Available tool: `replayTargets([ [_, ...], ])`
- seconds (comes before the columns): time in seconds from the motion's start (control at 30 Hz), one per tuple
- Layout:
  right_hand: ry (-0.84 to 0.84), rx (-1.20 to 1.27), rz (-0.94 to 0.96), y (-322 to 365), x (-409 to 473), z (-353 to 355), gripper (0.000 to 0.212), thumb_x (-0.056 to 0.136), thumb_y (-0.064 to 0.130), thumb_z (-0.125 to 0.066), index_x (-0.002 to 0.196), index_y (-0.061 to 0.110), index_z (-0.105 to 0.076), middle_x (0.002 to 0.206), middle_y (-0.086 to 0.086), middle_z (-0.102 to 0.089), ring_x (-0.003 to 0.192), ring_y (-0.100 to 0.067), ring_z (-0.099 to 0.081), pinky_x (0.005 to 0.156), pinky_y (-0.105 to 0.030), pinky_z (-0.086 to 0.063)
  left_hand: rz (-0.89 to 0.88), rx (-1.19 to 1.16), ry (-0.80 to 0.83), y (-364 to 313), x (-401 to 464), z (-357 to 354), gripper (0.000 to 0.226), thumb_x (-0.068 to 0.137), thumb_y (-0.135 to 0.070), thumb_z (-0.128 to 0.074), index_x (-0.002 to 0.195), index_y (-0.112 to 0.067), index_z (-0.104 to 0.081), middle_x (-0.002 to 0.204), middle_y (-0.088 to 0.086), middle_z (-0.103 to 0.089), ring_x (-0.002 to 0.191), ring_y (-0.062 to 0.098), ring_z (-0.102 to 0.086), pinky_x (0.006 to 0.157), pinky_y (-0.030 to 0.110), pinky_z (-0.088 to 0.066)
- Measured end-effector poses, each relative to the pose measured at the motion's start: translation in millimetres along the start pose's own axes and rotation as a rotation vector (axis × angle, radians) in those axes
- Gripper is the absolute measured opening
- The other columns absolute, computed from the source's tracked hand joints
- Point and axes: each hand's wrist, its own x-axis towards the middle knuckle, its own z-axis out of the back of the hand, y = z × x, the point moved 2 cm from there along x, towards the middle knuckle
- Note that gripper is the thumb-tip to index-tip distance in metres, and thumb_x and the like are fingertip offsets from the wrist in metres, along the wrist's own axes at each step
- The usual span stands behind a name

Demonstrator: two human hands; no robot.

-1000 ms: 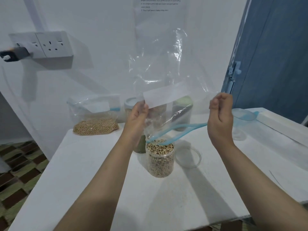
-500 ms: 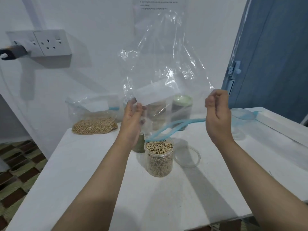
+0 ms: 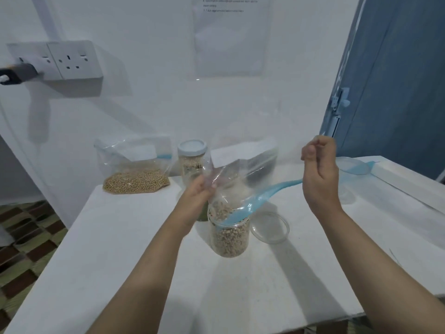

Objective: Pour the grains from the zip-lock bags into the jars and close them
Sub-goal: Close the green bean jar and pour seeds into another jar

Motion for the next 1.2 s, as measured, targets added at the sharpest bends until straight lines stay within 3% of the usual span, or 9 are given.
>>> replayTargets([
  [0.23,0.004,0.069,0.005,-2.8,-4.7,-4.9,0.020,0.108,0.020,-0.035,0.100,0.037,-0.040,0.085,0.006,-0.048,0.081,-0.011,-0.047,0.081,-0.018,-0.041,-0.076,-0.030,-0.097,-6.9,11.3,-16.7,0.013,0.097,-0.029,-0.055,0.105,-0.031,-0.045,0.108,0.003,-0.062,0.110,0.016,-0.061,0.106,0.051,-0.045],
  [0.37,0.012,0.054,0.027,-3.5,-0.8,-4.7,0.021,0.108,0.021,-0.036,0.099,0.039,-0.040,0.085,0.006,-0.049,0.081,-0.017,-0.048,0.081,-0.025,-0.042,-0.046,-0.024,-0.079,-11.2,17.9,-21.7,0.039,0.097,-0.027,-0.055,0.130,-0.028,-0.034,0.119,0.000,-0.056,0.127,0.024,-0.053,0.110,0.045,-0.042],
  [0.5,0.013,0.059,0.024,-7.0,4.3,-3.7,0.017,0.108,0.020,-0.035,0.101,0.036,-0.040,0.086,0.007,-0.049,0.083,-0.011,-0.049,0.083,-0.021,-0.042,-0.029,-0.076,-0.050,-25.6,19.4,-30.8,0.020,0.104,-0.028,-0.044,0.119,-0.037,-0.035,0.121,-0.002,-0.054,0.126,0.022,-0.047,0.110,0.042,-0.038],
  [0.6,0.032,0.065,0.044,-7.2,5.6,-4.0,0.017,0.108,0.019,-0.036,0.102,0.035,-0.040,0.086,0.006,-0.050,0.083,-0.011,-0.050,0.083,-0.021,-0.042,-0.014,-0.149,0.011,-25.2,21.9,-34.2,0.067,0.097,-0.048,-0.042,0.153,-0.032,-0.009,0.158,0.001,-0.028,0.147,0.023,-0.025,0.119,0.044,-0.025],
  [0.7,0.041,0.077,0.044,-9.6,6.4,-3.7,0.018,0.107,0.018,-0.036,0.102,0.035,-0.041,0.087,0.006,-0.051,0.083,-0.011,-0.051,0.084,-0.020,-0.042,-0.043,-0.235,0.039,-25.5,23.9,-30.7,0.040,0.102,-0.015,-0.045,0.133,-0.038,-0.034,0.125,-0.015,-0.046,0.116,0.002,-0.051,0.089,0.021,-0.051],
  [0.8,0.040,0.075,0.041,-12.4,8.4,-0.7,0.019,0.107,0.017,-0.036,0.102,0.034,-0.041,0.086,0.006,-0.051,0.083,-0.010,-0.051,0.085,-0.020,-0.041,-0.083,-0.067,0.106,-27.2,24.7,-16.7,0.060,0.085,0.013,-0.044,0.114,-0.040,-0.041,0.113,-0.003,-0.048,0.091,0.002,-0.061,0.068,0.016,-0.055],
  [0.97,0.009,0.100,0.028,-14.8,8.4,5.0,0.018,0.108,0.017,-0.035,0.101,0.033,-0.040,0.085,0.009,-0.050,0.083,-0.009,-0.049,0.085,-0.020,-0.040,-0.123,0.202,0.198,-16.5,17.4,2.6,0.080,0.086,0.008,-0.063,0.127,-0.055,-0.037,0.116,0.006,-0.056,0.092,0.015,-0.059,0.087,0.029,-0.054],
  [1.07,0.009,0.116,0.027,-13.5,2.6,4.6,0.019,0.108,0.015,-0.034,0.101,0.031,-0.039,0.085,0.007,-0.049,0.082,-0.005,-0.049,0.085,-0.015,-0.039,-0.135,0.251,0.111,-7.8,17.5,0.5,0.075,0.087,-0.003,-0.071,0.140,-0.040,-0.033,0.110,0.004,-0.064,0.089,0.012,-0.063,0.086,0.029,-0.055],
  [1.2,0.001,0.134,0.015,-13.9,-1.0,4.5,0.018,0.108,0.015,-0.033,0.102,0.031,-0.039,0.085,0.007,-0.049,0.083,-0.006,-0.048,0.086,-0.015,-0.039,-0.025,0.352,0.027,4.1,14.3,-1.0,0.037,0.093,-0.028,-0.066,0.125,-0.026,-0.049,0.116,-0.005,-0.062,0.106,0.014,-0.063,0.078,0.024,-0.055],
])
